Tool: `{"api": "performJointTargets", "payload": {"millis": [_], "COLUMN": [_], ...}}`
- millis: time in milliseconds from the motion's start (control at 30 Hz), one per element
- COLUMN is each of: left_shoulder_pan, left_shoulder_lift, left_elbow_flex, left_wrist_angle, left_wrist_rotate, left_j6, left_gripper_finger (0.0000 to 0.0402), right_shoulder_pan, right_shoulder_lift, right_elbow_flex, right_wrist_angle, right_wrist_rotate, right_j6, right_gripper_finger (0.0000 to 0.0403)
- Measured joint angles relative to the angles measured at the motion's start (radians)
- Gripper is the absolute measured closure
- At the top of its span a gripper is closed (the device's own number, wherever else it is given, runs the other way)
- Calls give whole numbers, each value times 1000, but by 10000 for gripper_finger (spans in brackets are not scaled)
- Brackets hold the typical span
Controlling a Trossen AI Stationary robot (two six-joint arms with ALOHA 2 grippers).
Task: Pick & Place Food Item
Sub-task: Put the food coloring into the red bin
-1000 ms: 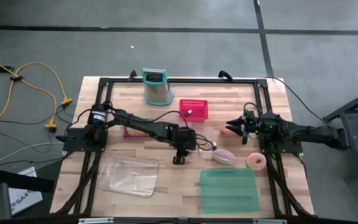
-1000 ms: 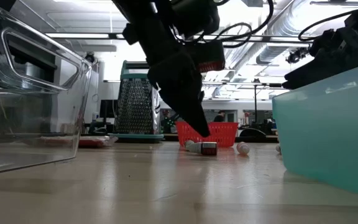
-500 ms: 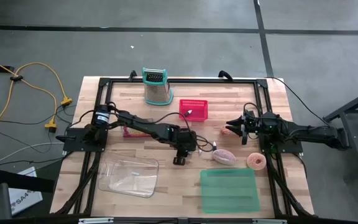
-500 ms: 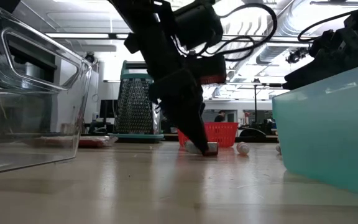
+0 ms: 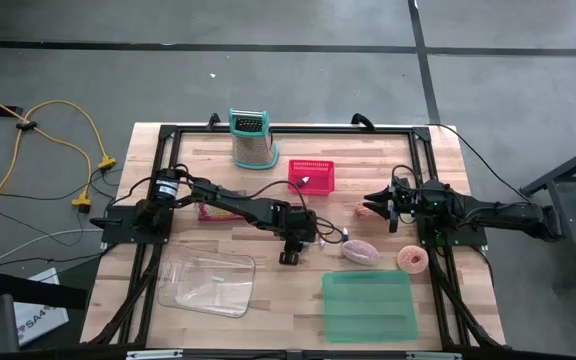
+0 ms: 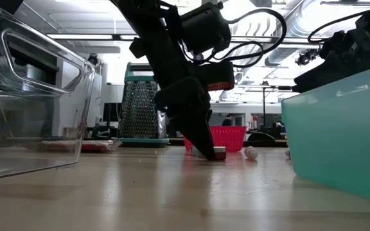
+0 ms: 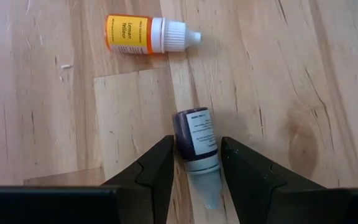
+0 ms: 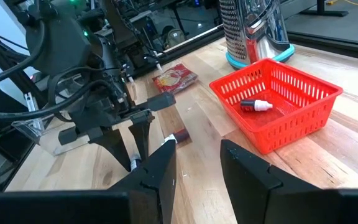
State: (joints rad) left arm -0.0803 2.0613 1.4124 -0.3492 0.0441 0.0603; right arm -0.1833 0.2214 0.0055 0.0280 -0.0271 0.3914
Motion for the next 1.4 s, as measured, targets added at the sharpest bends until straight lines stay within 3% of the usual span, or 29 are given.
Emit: {"api": "performJointTargets", "payload": {"millis": [333,667,1033,1400], "left_shoulder_pan": [0,0,1,89], "left_shoulder_lift": [0,0,-8,-185], "left_elbow_flex": [0,0,0,0], "left_wrist_angle": [0,-1,-9,-3], "left_wrist_rotate": [0,-2,8,-6], "left_j6": [-4,-8,-9,46], "left_gripper_finger": [276,320,321,321], "right_shoulder_pan": [0,0,0,0], "right_shoulder_lift": [0,0,0,0], "right_elbow_flex": [0,0,0,0], "right_wrist_angle": [0,-1,-1,-2], "right_wrist_rotate": [1,1,1,1], "right_j6": [0,0,0,0], "right_gripper_finger": [289,289,289,289]}}
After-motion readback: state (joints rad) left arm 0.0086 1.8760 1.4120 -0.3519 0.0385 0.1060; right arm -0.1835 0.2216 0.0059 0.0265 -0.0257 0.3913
